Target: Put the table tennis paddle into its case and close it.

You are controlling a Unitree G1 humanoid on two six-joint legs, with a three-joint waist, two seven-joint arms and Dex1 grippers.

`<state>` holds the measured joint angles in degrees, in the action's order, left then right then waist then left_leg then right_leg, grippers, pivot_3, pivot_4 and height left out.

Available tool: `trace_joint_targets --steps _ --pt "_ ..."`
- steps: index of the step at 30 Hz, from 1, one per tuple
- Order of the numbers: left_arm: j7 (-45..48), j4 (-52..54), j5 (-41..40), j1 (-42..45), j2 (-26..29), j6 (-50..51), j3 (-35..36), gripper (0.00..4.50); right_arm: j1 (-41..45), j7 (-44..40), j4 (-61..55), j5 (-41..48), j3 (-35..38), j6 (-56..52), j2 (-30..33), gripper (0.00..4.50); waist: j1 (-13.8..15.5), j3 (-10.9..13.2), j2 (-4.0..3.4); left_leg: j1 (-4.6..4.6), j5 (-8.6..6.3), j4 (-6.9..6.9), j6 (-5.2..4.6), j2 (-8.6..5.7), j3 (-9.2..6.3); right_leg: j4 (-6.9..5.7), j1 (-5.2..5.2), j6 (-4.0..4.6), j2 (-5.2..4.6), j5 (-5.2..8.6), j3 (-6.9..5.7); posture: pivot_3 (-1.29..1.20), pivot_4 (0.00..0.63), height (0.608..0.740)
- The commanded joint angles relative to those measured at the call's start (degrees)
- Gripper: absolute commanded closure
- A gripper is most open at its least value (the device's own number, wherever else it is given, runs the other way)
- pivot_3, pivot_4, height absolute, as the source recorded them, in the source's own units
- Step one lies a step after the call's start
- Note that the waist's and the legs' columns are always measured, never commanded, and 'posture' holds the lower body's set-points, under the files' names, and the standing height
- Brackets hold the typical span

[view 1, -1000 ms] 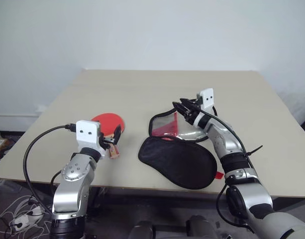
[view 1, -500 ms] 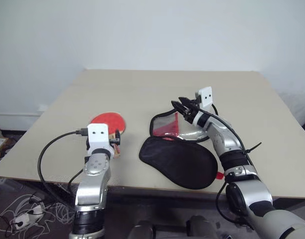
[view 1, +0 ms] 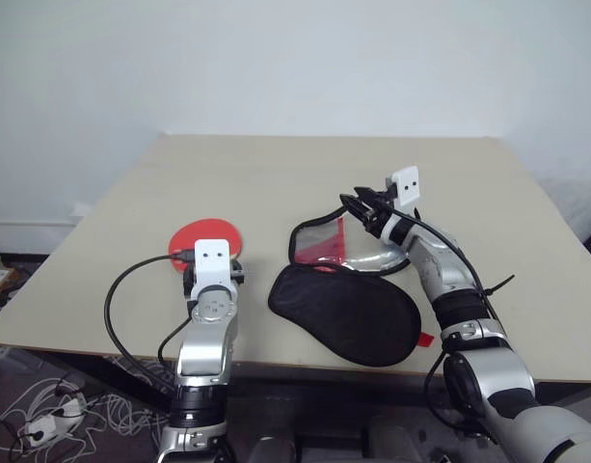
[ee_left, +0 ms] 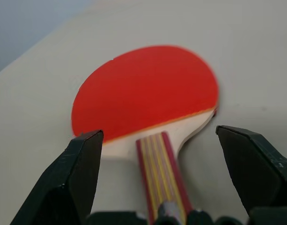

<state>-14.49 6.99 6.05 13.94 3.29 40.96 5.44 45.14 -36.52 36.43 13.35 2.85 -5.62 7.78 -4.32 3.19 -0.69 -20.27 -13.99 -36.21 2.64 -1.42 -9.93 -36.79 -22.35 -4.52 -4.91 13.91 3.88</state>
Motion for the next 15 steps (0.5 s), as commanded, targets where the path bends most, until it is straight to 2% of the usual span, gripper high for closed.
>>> trace_joint_targets --steps 1,15 --pt "-1.0 1.9 0.3 1.7 -1.1 2.7 1.4 0.41 1.2 0.1 -2.7 0.3 0.3 1.3 0.1 2.37 0.0 0.0 0.0 0.0 0.0 0.0 0.0 0.0 -0.01 0.0 0.0 0.0 0.0 0.0 0.0 0.0 0.0 0.74" --pt "-1.4 1.1 -2.8 2.5 -5.1 9.2 7.7 0.41 1.9 0.1 -1.6 0.2 0.3 2.2 0.0 2.37 0.0 0.0 0.01 -0.01 0.02 -0.02 0.04 0.0 -0.01 0.0 0.01 0.01 0.0 -0.01 -0.01 0.0 0.0 0.74"
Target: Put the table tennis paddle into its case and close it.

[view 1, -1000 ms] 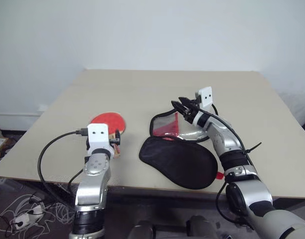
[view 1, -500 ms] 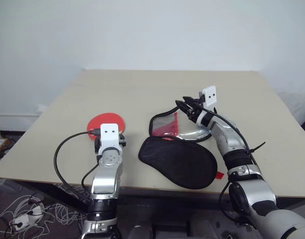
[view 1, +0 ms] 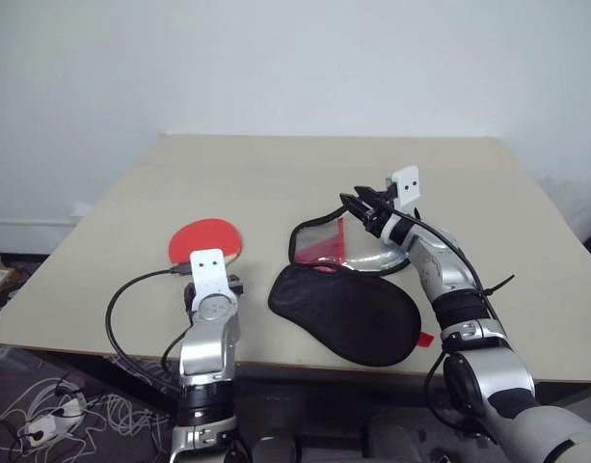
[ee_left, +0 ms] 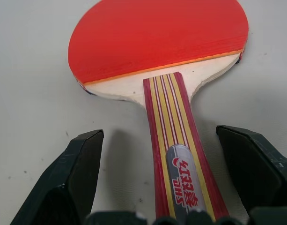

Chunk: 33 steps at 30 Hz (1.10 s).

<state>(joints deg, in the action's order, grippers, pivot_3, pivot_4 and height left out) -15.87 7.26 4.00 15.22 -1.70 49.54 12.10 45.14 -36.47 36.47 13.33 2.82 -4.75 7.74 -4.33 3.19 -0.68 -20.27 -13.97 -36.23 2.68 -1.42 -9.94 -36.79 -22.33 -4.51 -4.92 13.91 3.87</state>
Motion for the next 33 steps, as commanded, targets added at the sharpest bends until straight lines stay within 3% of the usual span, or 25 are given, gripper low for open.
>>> trace_joint_targets --steps 1,15,21,26,33 --pt "0.2 0.4 -1.1 1.5 -0.2 0.7 1.3 0.41 1.8 0.1 -1.7 0.2 0.4 1.3 0.1 2.37 0.0 0.0 0.0 0.0 0.0 0.0 0.0 0.0 0.0 0.0 0.0 0.0 0.0 0.0 0.0 0.0 0.0 0.74" --pt "1.7 -1.8 -3.3 3.3 -0.2 1.1 2.4 0.41 0.3 -6.3 -4.3 0.9 -1.1 -2.0 2.3 2.37 0.0 0.0 0.0 0.0 0.09 -0.05 0.04 -0.02 -0.03 -0.02 0.06 0.01 0.0 -0.02 -0.02 0.0 0.0 0.74" --pt "2.0 -2.3 -3.7 3.8 -0.2 0.9 2.9 1.73 0.5 -7.3 -4.3 0.9 -1.4 -2.3 2.5 2.32 0.0 0.0 0.0 0.0 0.11 -0.05 0.04 -0.02 -0.03 -0.02 0.05 0.01 0.0 -0.04 -0.01 0.0 0.0 0.74" --pt "2.0 -2.8 -4.1 4.2 0.0 0.6 3.1 3.12 0.6 -7.5 -4.0 0.8 -1.4 -2.0 2.5 2.32 0.0 0.0 0.0 0.0 0.11 -0.04 0.05 -0.01 -0.03 -0.02 0.04 0.01 0.0 -0.04 -0.01 0.0 0.0 0.74" --pt "1.4 -3.7 -4.5 5.0 0.2 0.4 3.4 3.24 0.7 -7.5 -4.1 0.7 -1.3 -1.9 2.7 2.32 0.0 0.0 0.0 0.0 0.15 -0.04 0.07 -0.02 -0.05 -0.03 0.05 0.01 0.0 -0.05 -0.02 0.0 0.0 0.74"
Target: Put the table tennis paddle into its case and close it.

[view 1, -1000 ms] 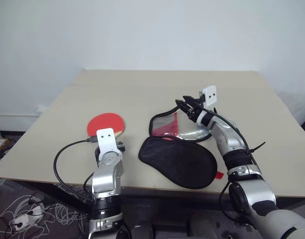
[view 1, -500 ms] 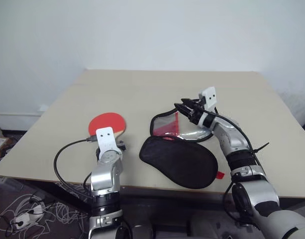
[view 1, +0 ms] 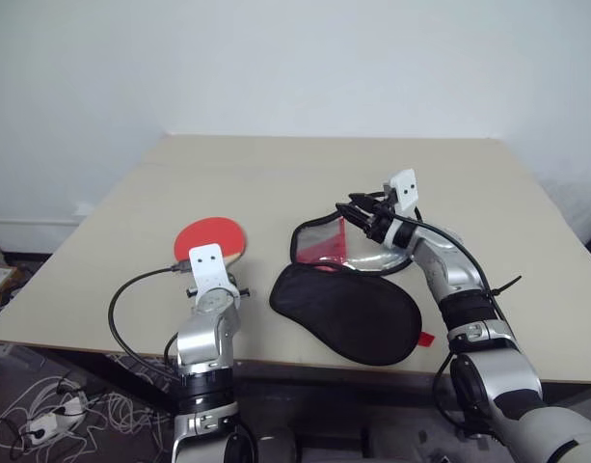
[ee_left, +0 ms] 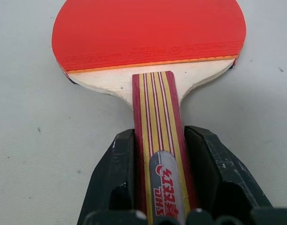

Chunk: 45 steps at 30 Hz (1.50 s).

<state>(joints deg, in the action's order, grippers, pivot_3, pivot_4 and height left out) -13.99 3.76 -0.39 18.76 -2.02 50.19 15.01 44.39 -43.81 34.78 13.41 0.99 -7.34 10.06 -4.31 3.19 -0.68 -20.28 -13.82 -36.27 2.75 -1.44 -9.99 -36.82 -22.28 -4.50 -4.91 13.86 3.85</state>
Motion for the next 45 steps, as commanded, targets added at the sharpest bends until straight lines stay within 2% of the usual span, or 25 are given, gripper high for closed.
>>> trace_joint_targets --steps 1,9,15,38,45 --pt "-0.5 -0.4 -0.2 1.6 0.5 -0.2 0.5 3.24 1.4 -0.1 -2.5 0.6 0.5 0.7 0.4 2.32 0.0 0.0 0.0 0.0 0.01 0.0 0.0 0.0 0.0 0.0 0.0 0.0 0.0 0.0 0.0 0.0 0.0 0.74" --pt "-0.5 -0.3 -1.4 1.6 -0.1 -2.4 1.0 3.24 1.5 -0.2 -2.4 0.6 0.6 0.7 0.6 2.32 0.0 0.0 0.0 0.0 0.06 0.0 0.0 0.0 -0.01 -0.01 0.0 0.0 0.0 -0.05 0.0 0.0 0.0 0.74" --pt "-0.4 -0.5 -1.5 2.1 -0.1 -1.6 1.0 3.25 0.1 -3.5 -5.0 0.8 -0.9 -0.7 1.6 2.32 0.0 0.0 0.01 -0.01 0.1 -0.01 0.02 0.0 0.0 -0.01 0.0 0.0 0.0 -0.1 0.0 0.0 0.0 0.74" --pt "3.7 0.8 0.3 2.6 5.2 -6.3 -3.0 3.25 -1.0 -4.9 -6.6 0.5 -1.9 -1.4 2.4 2.32 0.0 0.1 0.15 -0.16 0.11 0.0 0.04 -0.01 -0.03 0.02 -0.09 0.0 0.0 -0.11 -0.02 0.0 0.0 0.74" --pt "3.0 0.1 -1.0 3.5 4.5 -2.5 -1.1 3.25 -0.6 -4.8 -6.2 0.4 -1.8 -1.2 2.4 2.32 0.0 0.1 0.15 -0.16 0.11 0.0 0.04 -0.01 -0.04 0.02 -0.09 0.0 0.0 -0.11 -0.02 0.0 0.0 0.74"
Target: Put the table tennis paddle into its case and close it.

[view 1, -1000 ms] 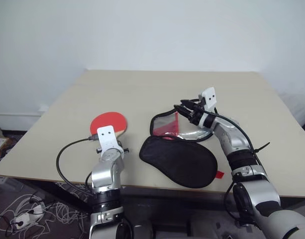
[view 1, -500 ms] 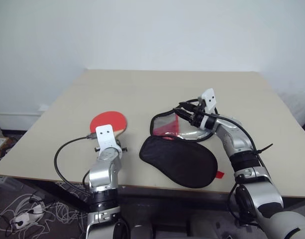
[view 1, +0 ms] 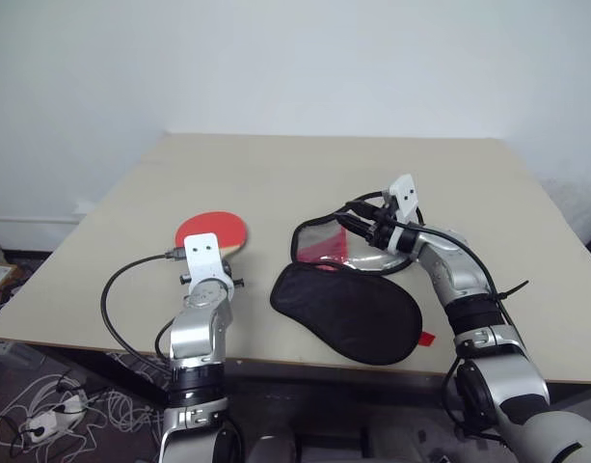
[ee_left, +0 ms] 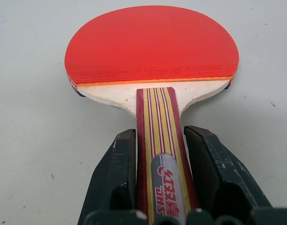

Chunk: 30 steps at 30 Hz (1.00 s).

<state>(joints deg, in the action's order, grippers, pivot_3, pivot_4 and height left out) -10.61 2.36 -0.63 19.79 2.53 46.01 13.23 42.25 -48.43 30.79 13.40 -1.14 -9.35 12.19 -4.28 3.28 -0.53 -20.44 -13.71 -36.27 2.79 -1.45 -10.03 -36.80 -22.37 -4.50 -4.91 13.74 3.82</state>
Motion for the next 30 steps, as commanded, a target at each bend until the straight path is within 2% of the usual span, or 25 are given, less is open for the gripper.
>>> trace_joint_targets --steps 1,8,10,16,30 --pt "-0.5 1.3 -1.2 2.6 -0.3 2.7 1.4 3.25 1.5 -0.2 -2.2 0.4 0.3 0.8 0.3 2.32 0.0 0.0 0.01 0.0 0.0 0.0 0.0 0.0 0.0 0.0 0.0 0.0 0.0 0.0 0.0 0.0 0.0 0.74" --pt "-0.5 0.3 -2.1 3.4 -0.7 7.9 2.9 3.25 0.8 0.1 -2.8 0.4 0.3 0.7 0.4 2.32 -0.1 0.0 0.02 0.0 0.0 0.01 0.0 0.0 0.01 0.01 0.0 0.0 0.0 0.0 0.0 0.0 0.0 0.74" --pt "-0.7 0.2 -2.3 3.6 -0.9 8.6 3.2 2.56 0.7 0.2 -2.9 0.3 0.2 0.7 0.3 2.32 -0.1 0.0 0.02 0.0 0.0 0.01 0.0 0.0 0.01 0.01 -0.01 0.0 0.0 0.0 0.01 0.0 0.0 0.74" --pt "-1.1 -0.2 -3.0 4.1 -1.5 10.4 3.9 1.15 0.6 0.5 -2.9 0.3 0.2 0.8 0.1 2.32 -0.1 0.0 0.02 0.03 0.0 0.0 0.0 0.0 0.02 0.01 0.01 0.0 0.0 0.0 0.01 0.0 0.0 0.74" --pt "-0.3 -4.3 -3.6 8.8 0.1 10.9 5.1 1.15 0.0 1.2 -3.4 0.3 0.0 0.7 0.0 2.32 -0.1 0.0 0.02 0.05 0.05 -0.01 0.06 0.0 0.01 -0.01 0.04 -0.01 0.0 -0.03 0.0 0.0 0.0 0.74"
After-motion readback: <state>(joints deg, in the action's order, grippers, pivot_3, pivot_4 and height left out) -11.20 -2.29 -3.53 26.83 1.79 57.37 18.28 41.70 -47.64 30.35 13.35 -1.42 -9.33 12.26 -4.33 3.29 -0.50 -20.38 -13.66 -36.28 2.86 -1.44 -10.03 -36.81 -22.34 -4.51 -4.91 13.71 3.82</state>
